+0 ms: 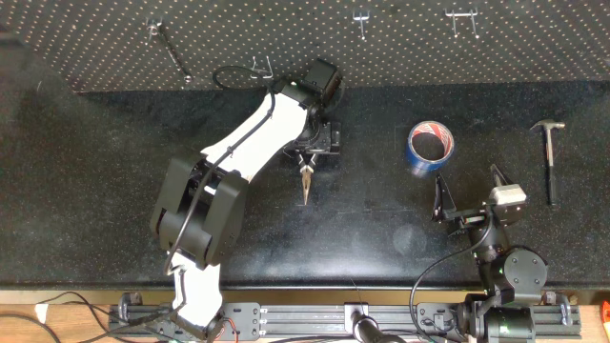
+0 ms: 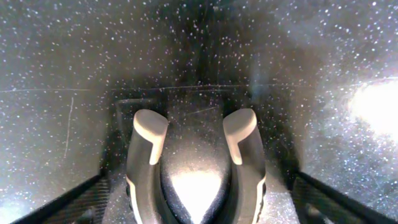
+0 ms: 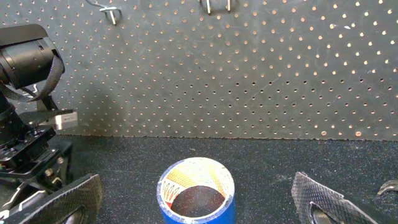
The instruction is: Place Tools Onto Pegboard
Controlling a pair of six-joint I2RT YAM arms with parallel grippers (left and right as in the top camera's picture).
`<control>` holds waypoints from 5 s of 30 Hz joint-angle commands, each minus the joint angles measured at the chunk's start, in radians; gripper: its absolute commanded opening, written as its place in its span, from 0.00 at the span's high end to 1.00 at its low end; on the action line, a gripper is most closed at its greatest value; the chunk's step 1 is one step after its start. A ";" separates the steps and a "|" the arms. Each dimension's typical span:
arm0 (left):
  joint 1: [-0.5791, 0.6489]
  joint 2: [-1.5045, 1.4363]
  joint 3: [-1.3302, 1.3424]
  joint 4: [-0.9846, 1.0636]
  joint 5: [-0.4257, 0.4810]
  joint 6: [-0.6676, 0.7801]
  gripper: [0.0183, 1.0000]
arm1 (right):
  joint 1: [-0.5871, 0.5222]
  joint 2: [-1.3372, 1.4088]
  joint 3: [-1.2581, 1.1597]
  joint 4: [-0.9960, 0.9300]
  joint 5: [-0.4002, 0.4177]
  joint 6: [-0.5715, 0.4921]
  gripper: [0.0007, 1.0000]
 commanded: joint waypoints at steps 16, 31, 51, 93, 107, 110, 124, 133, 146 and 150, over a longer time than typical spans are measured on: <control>-0.003 0.042 0.015 -0.002 0.016 -0.052 0.32 | 0.007 -0.006 -0.005 -0.002 -0.003 -0.011 0.00; -0.002 0.042 0.015 -0.005 0.016 -0.051 0.46 | 0.007 -0.006 -0.005 -0.002 -0.003 -0.011 0.00; -0.002 0.042 0.015 -0.005 0.016 -0.049 0.76 | 0.007 -0.006 -0.005 -0.002 -0.003 -0.011 0.00; 0.151 -0.700 -0.641 1.240 -0.326 0.321 0.99 | 0.007 -0.006 -0.005 -0.003 -0.003 -0.011 0.00; 0.182 -0.527 -0.640 1.572 -0.336 0.354 0.99 | 0.007 -0.006 -0.005 -0.002 -0.003 -0.011 0.00; 0.182 -0.483 -0.640 1.596 -0.336 0.354 0.99 | 0.007 -0.006 -0.005 -0.002 -0.003 -0.011 0.00; 0.187 -0.394 -0.640 1.676 -0.351 0.353 0.99 | 0.007 -0.006 -0.005 -0.002 -0.003 -0.011 0.00; 0.187 -0.397 -0.640 1.675 -0.351 0.353 0.88 | 0.007 -0.006 -0.005 -0.002 -0.003 -0.011 0.00; 0.187 -0.397 -0.640 1.674 -0.351 0.354 0.01 | 0.007 -0.006 -0.005 -0.002 -0.002 -0.011 0.00; 0.187 -0.451 -0.640 1.600 -0.351 0.354 0.01 | 0.007 -0.006 -0.005 -0.002 -0.003 -0.011 0.00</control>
